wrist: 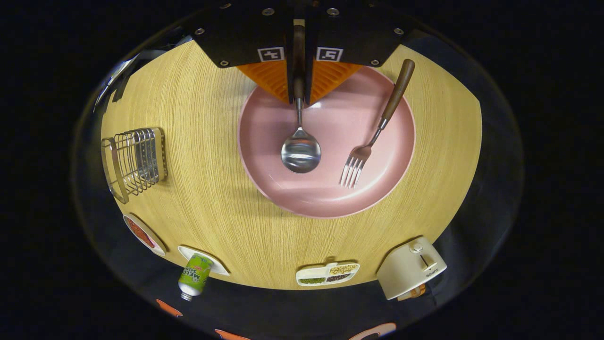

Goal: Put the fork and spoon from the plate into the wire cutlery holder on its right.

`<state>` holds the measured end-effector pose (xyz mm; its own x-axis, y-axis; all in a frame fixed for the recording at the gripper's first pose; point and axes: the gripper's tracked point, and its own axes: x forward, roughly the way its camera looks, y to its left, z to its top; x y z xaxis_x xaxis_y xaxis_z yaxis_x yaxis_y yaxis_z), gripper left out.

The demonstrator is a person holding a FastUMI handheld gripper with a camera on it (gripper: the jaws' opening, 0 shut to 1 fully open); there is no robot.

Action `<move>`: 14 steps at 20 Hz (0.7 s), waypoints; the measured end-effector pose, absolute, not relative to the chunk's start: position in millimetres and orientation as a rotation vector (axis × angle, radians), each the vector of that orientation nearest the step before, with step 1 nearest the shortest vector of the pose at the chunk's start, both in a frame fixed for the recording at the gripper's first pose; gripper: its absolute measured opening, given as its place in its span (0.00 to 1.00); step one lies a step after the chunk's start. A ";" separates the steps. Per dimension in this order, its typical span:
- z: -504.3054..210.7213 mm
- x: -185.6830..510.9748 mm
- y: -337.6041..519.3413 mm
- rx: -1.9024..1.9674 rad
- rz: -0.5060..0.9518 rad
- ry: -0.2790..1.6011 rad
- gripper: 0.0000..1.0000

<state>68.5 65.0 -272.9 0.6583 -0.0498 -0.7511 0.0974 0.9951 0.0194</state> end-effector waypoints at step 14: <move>-249.5 61.8 48.1 0.054 -0.035 0.766 0.06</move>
